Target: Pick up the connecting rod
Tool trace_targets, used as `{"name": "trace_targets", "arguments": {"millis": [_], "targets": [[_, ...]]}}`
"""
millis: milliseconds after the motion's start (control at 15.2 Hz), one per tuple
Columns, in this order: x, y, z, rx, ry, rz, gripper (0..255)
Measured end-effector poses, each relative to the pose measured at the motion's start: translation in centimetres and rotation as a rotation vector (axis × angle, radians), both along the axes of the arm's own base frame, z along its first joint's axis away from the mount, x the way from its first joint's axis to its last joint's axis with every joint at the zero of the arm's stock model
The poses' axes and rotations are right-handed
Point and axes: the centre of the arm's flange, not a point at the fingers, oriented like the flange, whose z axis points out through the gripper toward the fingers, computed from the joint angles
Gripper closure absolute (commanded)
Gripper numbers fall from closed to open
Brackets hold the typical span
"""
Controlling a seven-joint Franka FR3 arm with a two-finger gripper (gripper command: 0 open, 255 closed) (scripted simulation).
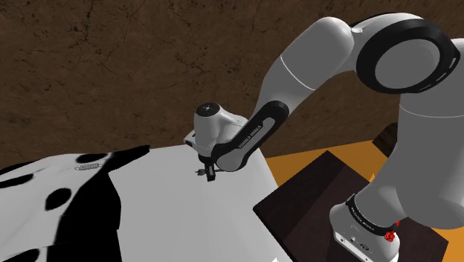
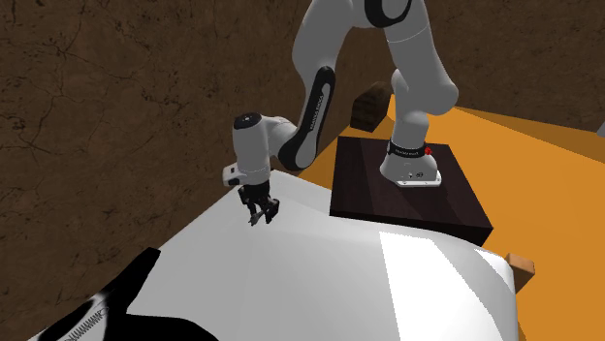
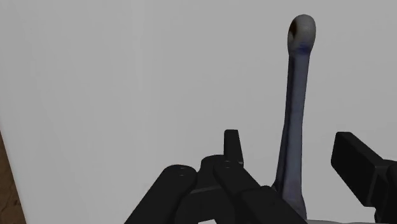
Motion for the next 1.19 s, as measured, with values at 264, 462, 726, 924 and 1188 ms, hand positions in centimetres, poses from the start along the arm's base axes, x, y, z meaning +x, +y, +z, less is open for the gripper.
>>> {"name": "trace_targets", "arguments": {"millis": [264, 462, 726, 924, 1188], "targets": [[-0.1, 0.1, 0.1, 0.003, -0.002, 0.002, 255], [-0.2, 0.3, 0.3, 0.004, -0.001, 0.006, 255], [0.0, -0.1, 1.9, 0.0, 0.0, -0.004, 255], [0.1, -0.2, 3.3, 0.0, 0.0, -0.004, 255], [0.1, -0.4, 5.4, 0.0, 0.0, -0.004, 255]]}}
